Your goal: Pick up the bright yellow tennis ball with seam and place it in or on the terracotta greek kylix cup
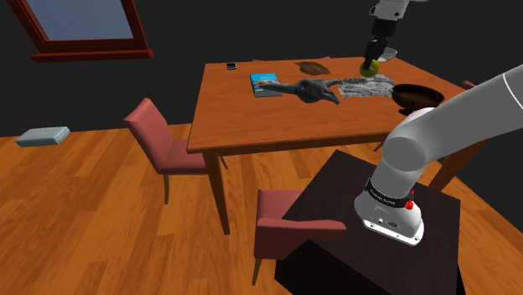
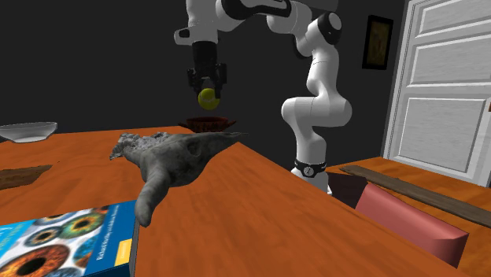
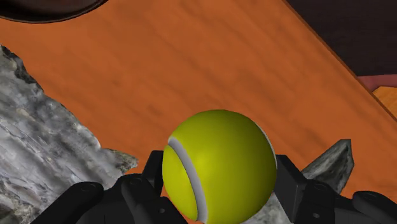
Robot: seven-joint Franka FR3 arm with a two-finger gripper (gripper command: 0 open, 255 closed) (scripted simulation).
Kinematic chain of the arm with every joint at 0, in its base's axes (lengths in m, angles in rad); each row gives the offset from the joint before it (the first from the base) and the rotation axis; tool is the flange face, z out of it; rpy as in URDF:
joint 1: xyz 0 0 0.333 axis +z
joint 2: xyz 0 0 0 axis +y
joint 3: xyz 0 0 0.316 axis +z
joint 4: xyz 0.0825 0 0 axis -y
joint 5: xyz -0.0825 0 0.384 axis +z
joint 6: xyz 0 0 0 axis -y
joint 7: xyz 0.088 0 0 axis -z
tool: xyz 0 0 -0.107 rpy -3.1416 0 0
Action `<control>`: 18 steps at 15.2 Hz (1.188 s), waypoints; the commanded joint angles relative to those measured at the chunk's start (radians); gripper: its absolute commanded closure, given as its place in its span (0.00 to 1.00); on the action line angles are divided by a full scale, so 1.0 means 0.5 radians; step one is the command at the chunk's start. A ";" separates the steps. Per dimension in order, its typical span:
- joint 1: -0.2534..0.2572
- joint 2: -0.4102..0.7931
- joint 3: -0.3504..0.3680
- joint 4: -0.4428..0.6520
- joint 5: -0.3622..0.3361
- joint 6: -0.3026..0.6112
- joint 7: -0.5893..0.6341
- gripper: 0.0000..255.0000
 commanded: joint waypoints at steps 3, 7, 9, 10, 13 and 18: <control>-0.056 -0.041 -0.088 0.047 -0.067 -0.064 -0.131 1.00; -0.116 -0.070 -0.222 0.109 -0.154 -0.117 -0.312 1.00; -0.136 -0.074 -0.297 0.153 -0.195 -0.141 -0.405 1.00; -0.144 -0.072 -0.336 0.178 -0.214 -0.151 -0.453 1.00; -0.156 -0.056 -0.461 0.266 -0.266 -0.180 -0.599 1.00; -0.134 0.003 -0.691 0.444 -0.328 -0.215 -0.840 1.00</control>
